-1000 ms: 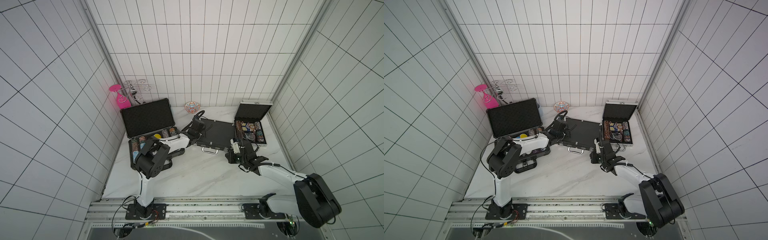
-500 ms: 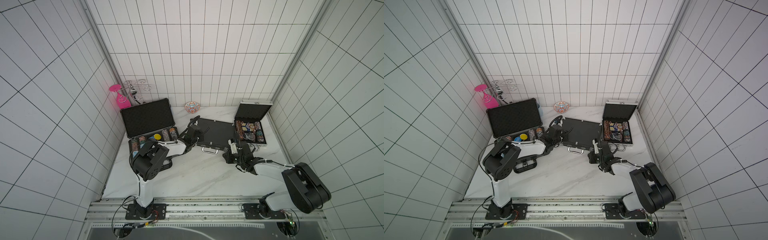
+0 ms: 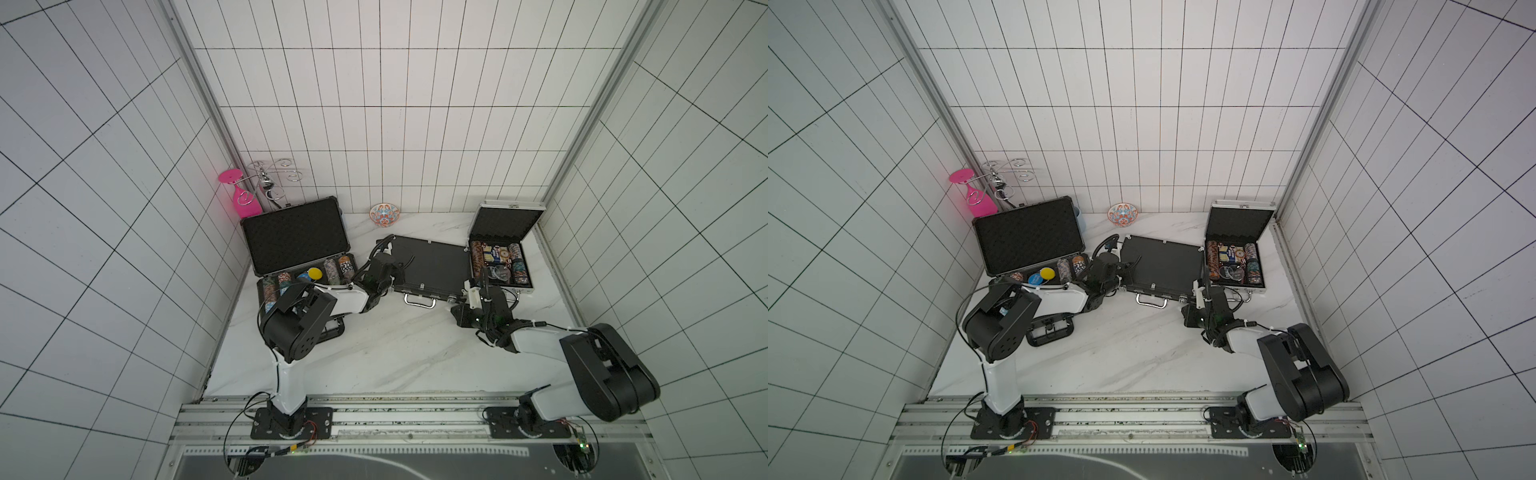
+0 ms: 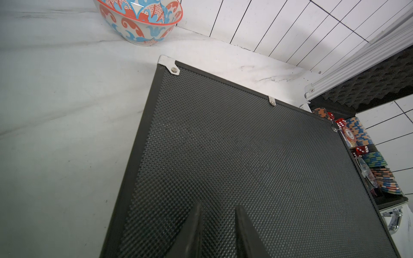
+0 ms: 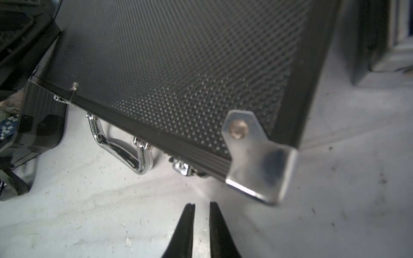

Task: Close the poker set cases
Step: Fasten the fastener on the poker set case.

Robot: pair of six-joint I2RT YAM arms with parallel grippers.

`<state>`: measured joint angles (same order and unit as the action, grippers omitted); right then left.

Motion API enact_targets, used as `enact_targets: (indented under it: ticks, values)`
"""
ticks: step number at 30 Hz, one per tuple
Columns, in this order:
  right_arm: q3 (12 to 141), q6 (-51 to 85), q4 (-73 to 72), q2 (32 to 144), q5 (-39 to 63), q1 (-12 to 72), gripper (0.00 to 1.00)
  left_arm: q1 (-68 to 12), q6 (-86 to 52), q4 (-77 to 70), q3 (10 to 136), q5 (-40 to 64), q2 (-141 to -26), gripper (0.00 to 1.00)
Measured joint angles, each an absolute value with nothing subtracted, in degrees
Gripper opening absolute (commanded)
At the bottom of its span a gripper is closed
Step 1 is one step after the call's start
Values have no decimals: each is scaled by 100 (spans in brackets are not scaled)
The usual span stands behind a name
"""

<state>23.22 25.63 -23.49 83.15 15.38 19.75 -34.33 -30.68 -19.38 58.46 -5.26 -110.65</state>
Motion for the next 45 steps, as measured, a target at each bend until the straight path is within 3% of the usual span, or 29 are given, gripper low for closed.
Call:
enact_targets:
  ticks: [36,41,45]
  values:
    - [2340,2808,-3406,9061,1068,1844,9,-3400,-3087,-1887,5822,-510,-11026,27]
    - [2381,2783,-3232,8976,888,1848,11,-3395,-3087,-1887,5808,-508,-11013,27]
    - [2403,2687,-2578,8429,631,2051,17,-3387,-3083,-1664,5760,-480,-10840,32]
